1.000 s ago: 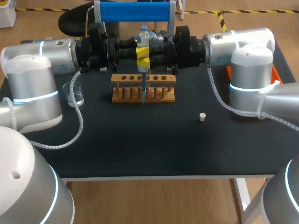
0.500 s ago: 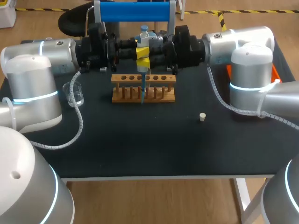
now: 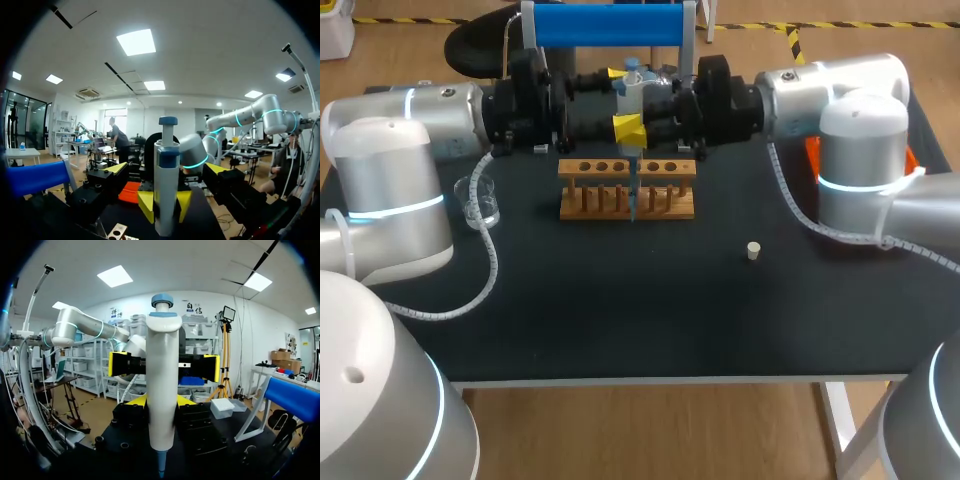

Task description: Invert the test tube, pick up the pipette, mount the tip to pipette, aspirate from beaker and dispense into the tube, eject the tip, return the pipette, and cap with the stopper.

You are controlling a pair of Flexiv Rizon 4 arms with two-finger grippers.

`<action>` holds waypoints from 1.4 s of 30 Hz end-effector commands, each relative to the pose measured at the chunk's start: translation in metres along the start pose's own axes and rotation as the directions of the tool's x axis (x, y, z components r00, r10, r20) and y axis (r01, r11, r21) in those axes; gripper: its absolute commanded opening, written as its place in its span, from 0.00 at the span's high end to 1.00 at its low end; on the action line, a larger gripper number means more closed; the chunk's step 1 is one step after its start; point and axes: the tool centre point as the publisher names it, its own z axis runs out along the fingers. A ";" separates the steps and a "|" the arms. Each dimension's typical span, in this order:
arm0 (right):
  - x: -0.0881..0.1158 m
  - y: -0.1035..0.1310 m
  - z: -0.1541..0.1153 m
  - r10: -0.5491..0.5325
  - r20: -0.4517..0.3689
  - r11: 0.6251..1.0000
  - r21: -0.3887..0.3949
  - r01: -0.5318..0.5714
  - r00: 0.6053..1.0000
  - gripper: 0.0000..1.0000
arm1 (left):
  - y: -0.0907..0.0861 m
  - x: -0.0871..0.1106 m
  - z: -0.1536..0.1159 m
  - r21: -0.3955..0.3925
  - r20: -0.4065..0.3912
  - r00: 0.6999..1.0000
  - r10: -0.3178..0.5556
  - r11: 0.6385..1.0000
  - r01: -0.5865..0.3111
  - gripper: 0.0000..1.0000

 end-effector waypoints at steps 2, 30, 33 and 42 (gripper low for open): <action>0.001 0.001 -0.031 -0.002 -0.025 1.000 0.000 0.002 1.000 1.00 | 0.000 0.001 0.001 0.001 0.004 1.000 0.001 1.000 -0.001 0.00; -0.005 0.010 -0.142 -0.023 -0.059 1.000 -0.022 0.022 0.998 1.00 | 0.000 0.001 0.001 0.001 0.004 1.000 0.001 1.000 -0.001 0.00; -0.005 0.010 -0.142 -0.023 -0.059 1.000 -0.022 0.022 0.998 1.00 | 0.000 0.001 0.001 0.001 0.004 1.000 0.001 1.000 -0.001 0.00; -0.006 0.011 -0.146 -0.023 -0.063 0.999 -0.026 0.021 0.998 1.00 | 0.000 0.001 0.001 0.001 0.004 1.000 0.001 1.000 -0.001 0.00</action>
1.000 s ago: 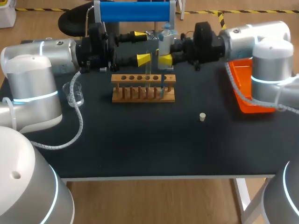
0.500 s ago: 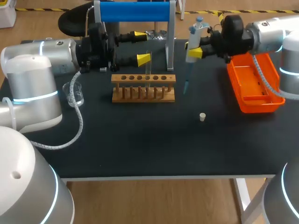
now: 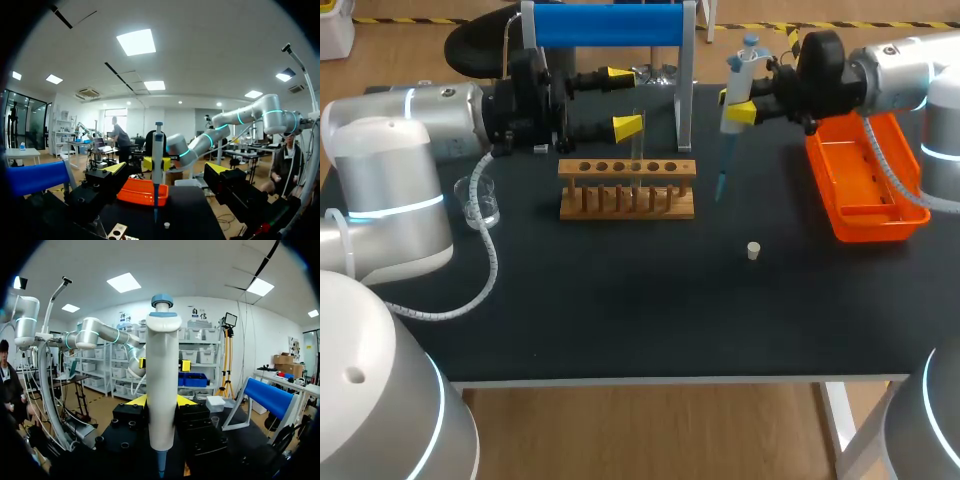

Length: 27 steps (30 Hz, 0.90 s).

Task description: Invert the test tube, pick up the pipette, mount the tip to pipette, aspirate from beaker and dispense into the tube, eject the tip, return the pipette, and cap with the stopper.

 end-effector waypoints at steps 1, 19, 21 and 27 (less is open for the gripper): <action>0.000 0.005 -0.011 0.001 -0.009 1.000 -0.004 -0.001 1.000 1.00 | 0.000 0.001 0.001 0.001 0.004 1.000 0.001 1.000 -0.001 0.00; 0.011 0.041 -0.175 -0.094 -0.117 0.996 -0.014 0.093 0.989 1.00 | 0.000 0.001 0.001 0.001 0.004 1.000 0.001 1.000 -0.001 0.00; 0.011 0.042 -0.194 -0.093 -0.109 0.996 0.001 0.094 0.990 1.00 | 0.000 0.001 0.001 0.001 0.004 1.000 0.001 1.000 -0.001 0.00; 0.014 0.040 -0.239 -0.061 -0.104 0.998 -0.012 0.060 0.993 1.00 | 0.000 0.001 0.001 0.001 0.004 1.000 0.001 1.000 -0.001 0.00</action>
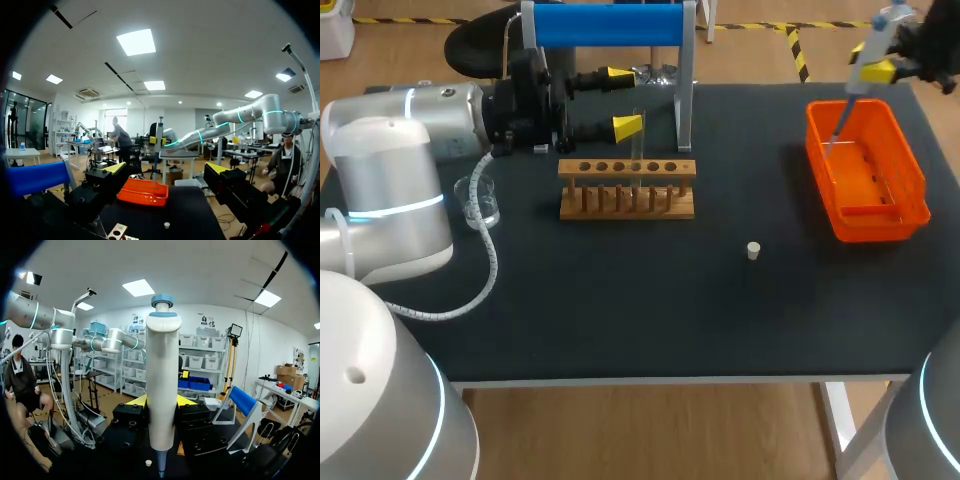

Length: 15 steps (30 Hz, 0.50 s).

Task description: Invert the test tube, pick up the pipette, mount the tip to pipette, aspirate from beaker and dispense into the tube, eject the tip, return the pipette, and cap with the stopper.

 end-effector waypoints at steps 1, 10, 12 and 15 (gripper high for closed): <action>0.002 -0.004 -0.058 0.010 -0.025 1.000 0.000 -0.010 1.000 1.00 | 0.000 0.001 0.001 0.001 0.003 1.000 0.001 1.000 -0.001 0.00; 0.003 -0.014 -0.098 0.026 0.033 1.000 0.011 -0.026 0.999 1.00 | 0.000 0.001 0.001 0.001 0.003 1.000 0.001 1.000 -0.001 0.00; 0.001 -0.016 -0.103 0.027 0.053 0.999 0.016 -0.028 0.998 1.00 | 0.000 0.001 0.001 0.001 0.003 1.000 0.001 1.000 -0.001 0.00; -0.001 -0.017 -0.109 0.031 0.069 0.999 0.017 -0.032 0.997 1.00 | 0.000 0.001 0.001 0.001 0.003 1.000 0.001 1.000 -0.001 0.00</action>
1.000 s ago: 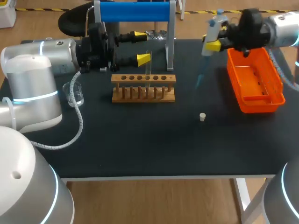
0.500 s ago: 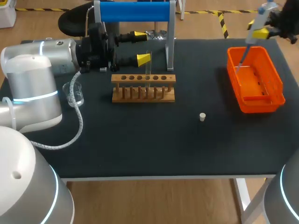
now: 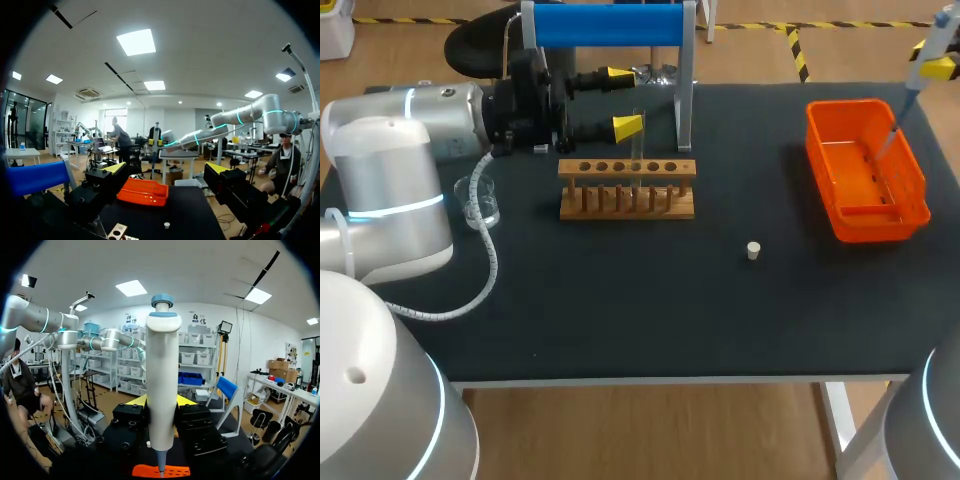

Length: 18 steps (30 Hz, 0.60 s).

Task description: Invert the test tube, pick up the pipette, mount the tip to pipette, aspirate from beaker and dispense into the tube, eject the tip, return the pipette, and cap with the stopper.

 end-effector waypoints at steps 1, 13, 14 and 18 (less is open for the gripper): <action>-0.003 -0.002 -0.017 0.003 0.004 1.000 -0.001 -0.003 1.000 1.00 | 0.000 0.001 0.001 0.001 0.003 1.000 0.001 1.000 -0.001 0.00; -0.010 -0.005 -0.015 0.013 0.033 1.000 0.023 -0.013 0.999 1.00 | 0.000 0.001 0.001 0.001 0.003 1.000 0.001 1.000 -0.001 0.00; -0.010 -0.005 -0.014 0.013 0.034 1.000 0.024 -0.014 0.999 1.00 | 0.000 0.001 0.001 0.001 0.003 1.000 0.001 1.000 -0.001 0.00; -0.012 -0.003 -0.014 0.010 0.046 1.000 0.029 -0.012 0.999 1.00 | 0.000 0.001 0.001 0.001 0.003 1.000 0.001 1.000 -0.001 0.00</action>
